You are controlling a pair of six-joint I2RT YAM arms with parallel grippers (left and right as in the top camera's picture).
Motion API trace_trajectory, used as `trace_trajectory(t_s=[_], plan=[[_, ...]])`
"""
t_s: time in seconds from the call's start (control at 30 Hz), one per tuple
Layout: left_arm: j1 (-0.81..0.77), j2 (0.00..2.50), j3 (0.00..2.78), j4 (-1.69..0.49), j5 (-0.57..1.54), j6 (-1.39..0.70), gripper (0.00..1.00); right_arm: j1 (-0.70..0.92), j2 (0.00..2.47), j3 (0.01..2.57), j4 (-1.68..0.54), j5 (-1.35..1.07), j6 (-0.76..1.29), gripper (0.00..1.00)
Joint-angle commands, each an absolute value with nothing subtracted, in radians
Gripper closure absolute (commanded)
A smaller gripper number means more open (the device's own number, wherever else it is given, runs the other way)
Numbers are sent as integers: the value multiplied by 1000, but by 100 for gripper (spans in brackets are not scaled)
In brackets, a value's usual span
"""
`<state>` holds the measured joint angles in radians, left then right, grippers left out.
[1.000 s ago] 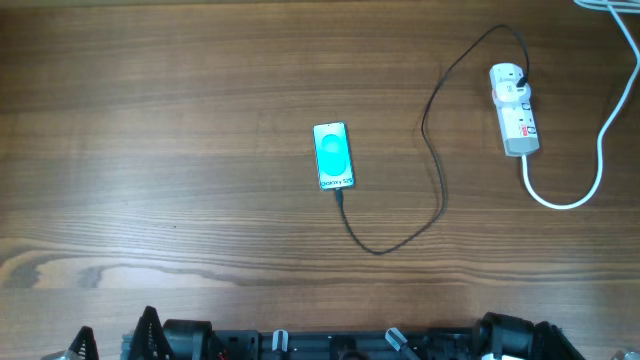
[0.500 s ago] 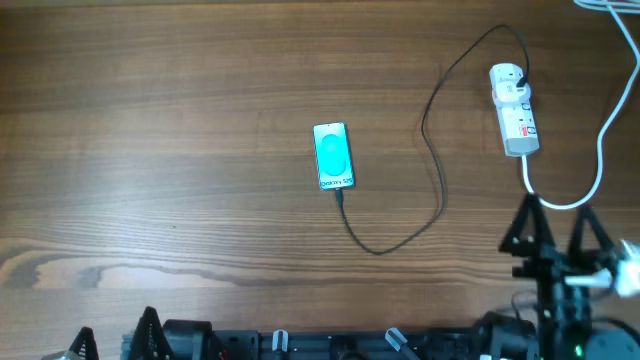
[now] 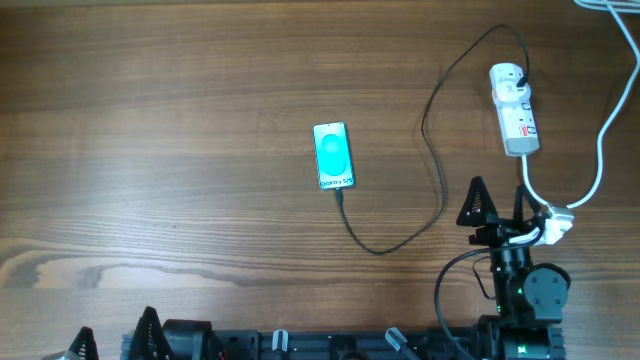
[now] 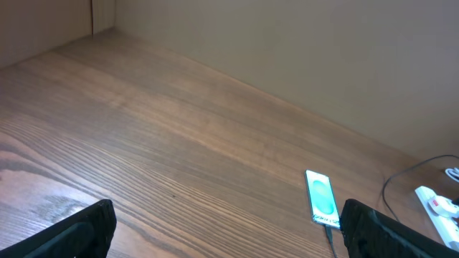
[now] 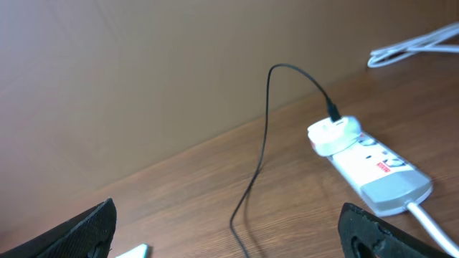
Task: Plug charger to phone and switch on socket
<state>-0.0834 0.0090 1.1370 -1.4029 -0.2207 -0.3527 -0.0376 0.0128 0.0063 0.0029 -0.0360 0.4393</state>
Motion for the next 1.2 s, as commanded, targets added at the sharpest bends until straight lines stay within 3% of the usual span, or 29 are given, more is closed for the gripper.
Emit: trace_trajectory(t_s=[0.0,0.83,1.03,1.1,1.17], plan=[[-80,6,1138,-1400,-237,-344,0,-14,3,5,1,-28,275,0],[-80,6,1122,-1377,-218,-352,0,6,4,5,1,-44,236,0],[-52,6,834,-1111,-181,-352,0,6,4,5,1,-44,236,0],[-51,4,548,-830,-126,-351,0,6,4,5,1,-44,236,0],[-51,4,438,-705,-101,-351,0,6,4,5,1,-44,236,0]])
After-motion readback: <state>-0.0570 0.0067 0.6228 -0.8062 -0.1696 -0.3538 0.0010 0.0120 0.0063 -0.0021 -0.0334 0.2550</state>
